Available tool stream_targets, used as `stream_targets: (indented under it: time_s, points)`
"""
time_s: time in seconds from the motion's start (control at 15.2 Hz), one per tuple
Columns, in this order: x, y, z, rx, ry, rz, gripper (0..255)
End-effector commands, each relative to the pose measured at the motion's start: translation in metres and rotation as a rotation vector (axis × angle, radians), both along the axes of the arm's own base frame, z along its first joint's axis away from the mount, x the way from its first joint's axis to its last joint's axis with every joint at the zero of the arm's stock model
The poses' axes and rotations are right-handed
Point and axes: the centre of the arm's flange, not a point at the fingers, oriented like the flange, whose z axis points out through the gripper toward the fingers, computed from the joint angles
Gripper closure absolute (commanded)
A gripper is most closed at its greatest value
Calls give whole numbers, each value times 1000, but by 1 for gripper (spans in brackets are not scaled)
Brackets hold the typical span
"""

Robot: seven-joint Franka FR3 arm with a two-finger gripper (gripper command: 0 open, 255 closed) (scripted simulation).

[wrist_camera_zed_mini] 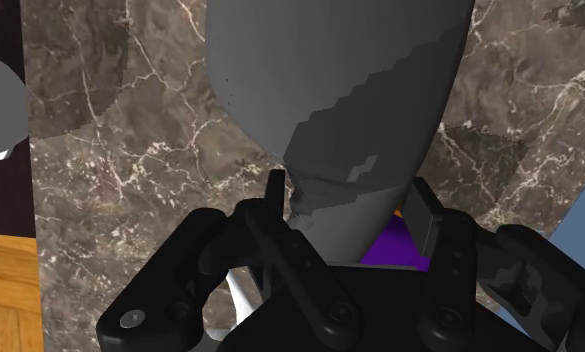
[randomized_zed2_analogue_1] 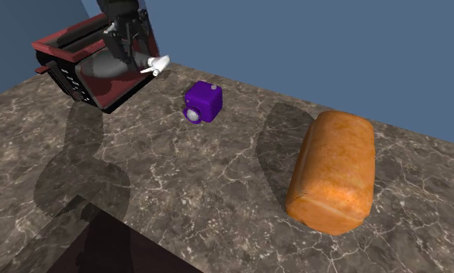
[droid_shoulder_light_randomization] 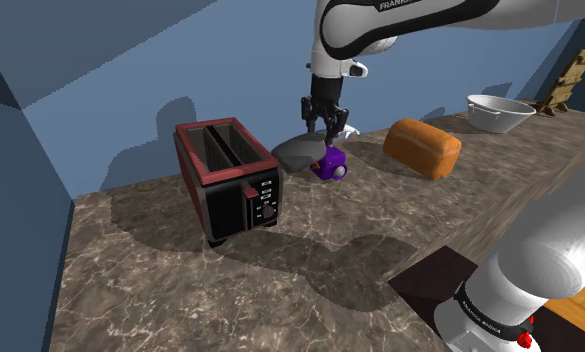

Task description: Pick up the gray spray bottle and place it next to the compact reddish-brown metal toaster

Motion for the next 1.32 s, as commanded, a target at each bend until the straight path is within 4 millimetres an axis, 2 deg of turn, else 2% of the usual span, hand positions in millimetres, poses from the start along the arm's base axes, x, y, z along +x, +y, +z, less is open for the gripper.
stream_targets:
  time_s: [0.0, 1.25]
  points:
    - [0, 0, -11, 0, -1, 0, 255]
    - [0, 0, -111, 0, -1, 0, 255]
